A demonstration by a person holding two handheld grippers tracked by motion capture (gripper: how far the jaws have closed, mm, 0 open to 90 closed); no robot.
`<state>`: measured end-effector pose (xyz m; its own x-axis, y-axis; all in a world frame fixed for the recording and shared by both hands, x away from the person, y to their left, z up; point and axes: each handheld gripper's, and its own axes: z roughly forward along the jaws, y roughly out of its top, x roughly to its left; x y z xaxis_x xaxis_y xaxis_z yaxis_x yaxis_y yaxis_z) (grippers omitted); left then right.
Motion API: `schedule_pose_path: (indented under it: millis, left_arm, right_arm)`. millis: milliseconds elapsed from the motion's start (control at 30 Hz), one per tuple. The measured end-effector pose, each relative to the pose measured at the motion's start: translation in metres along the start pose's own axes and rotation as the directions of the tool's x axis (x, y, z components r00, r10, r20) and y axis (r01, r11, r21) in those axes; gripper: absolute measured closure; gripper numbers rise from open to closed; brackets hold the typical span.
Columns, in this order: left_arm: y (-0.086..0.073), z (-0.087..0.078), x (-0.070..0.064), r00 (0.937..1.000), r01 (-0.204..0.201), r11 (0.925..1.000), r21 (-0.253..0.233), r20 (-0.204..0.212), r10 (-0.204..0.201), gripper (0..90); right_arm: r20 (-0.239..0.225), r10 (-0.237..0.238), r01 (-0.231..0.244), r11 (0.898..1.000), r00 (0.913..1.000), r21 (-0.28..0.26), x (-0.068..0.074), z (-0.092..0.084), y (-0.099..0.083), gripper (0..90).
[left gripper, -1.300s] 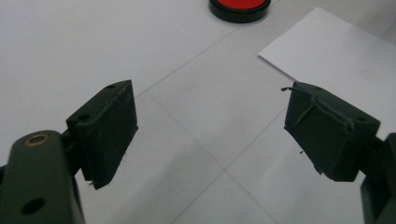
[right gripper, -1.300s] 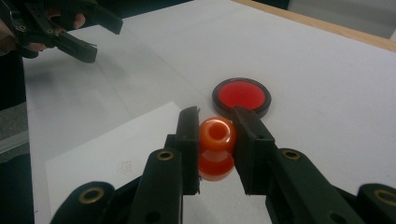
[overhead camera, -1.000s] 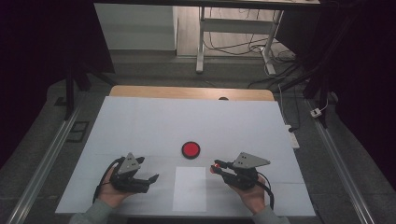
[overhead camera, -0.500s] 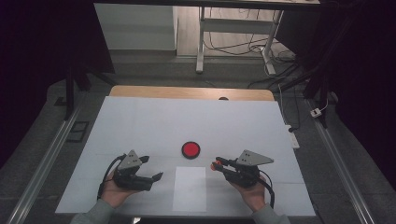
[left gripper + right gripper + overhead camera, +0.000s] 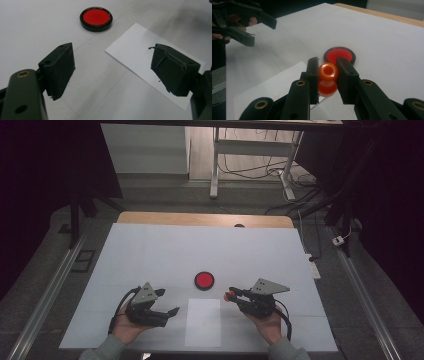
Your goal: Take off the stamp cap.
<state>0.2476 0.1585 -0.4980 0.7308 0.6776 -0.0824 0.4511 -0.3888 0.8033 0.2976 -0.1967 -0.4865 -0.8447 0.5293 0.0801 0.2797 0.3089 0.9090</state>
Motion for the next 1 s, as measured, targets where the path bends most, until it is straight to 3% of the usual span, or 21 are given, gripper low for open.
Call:
schedule_pose_path:
  millis: [267, 467, 1000]
  left_arm:
    - [0.012, 0.013, -0.01, 0.9995, -0.027, 0.9993, 0.024, 0.019, 0.027, 19.3]
    - [0.014, 0.025, -0.016, 0.9989, -0.025, 0.9989, 0.04, 0.039, 0.024, 19.3]
    - [0.029, 0.045, -0.022, 0.9977, -0.046, 0.9986, 0.025, 0.051, 0.045, 20.2]
  right_arm:
    - [0.002, -0.018, 0.018, 1.0, 0.9998, -0.002, 0.004, -0.001, 0.002, 72.2]
    - [-0.005, -0.026, 0.026, 1.0, 0.9997, 0.002, 0.005, 0.0, 0.004, 72.2]
    - [-0.029, -0.045, 0.045, 0.999, 0.9986, 0.006, 0.011, 0.009, 0.006, 72.2]
